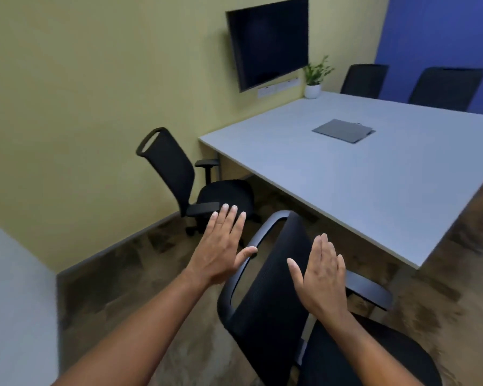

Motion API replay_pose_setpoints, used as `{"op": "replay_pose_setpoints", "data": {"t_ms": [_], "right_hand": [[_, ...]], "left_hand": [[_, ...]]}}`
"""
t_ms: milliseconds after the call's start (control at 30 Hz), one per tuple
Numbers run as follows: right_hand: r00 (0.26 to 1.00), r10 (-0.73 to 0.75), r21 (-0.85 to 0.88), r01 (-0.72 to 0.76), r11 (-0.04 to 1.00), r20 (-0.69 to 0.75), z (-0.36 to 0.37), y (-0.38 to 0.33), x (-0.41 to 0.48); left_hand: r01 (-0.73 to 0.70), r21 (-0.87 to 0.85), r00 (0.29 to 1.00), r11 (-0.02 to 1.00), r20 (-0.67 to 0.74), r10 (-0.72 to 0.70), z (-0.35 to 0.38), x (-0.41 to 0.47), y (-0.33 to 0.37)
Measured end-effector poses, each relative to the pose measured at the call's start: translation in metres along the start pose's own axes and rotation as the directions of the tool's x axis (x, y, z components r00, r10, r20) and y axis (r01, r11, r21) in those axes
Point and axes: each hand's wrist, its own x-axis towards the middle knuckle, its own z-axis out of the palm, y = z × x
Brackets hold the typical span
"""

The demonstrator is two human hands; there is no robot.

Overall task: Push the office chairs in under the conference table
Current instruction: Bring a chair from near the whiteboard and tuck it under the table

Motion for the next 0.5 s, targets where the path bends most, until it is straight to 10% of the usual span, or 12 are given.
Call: {"op": "replay_pose_setpoints", "data": {"t_ms": [500], "right_hand": [[0.92, 0.386, -0.136, -0.392, 0.91, -0.073, 0.065, -0.037, 0.001]], "left_hand": [[-0.686, -0.157, 0.715, 0.71, 0.035, 0.699, 0.09, 0.198, 0.04]]}}
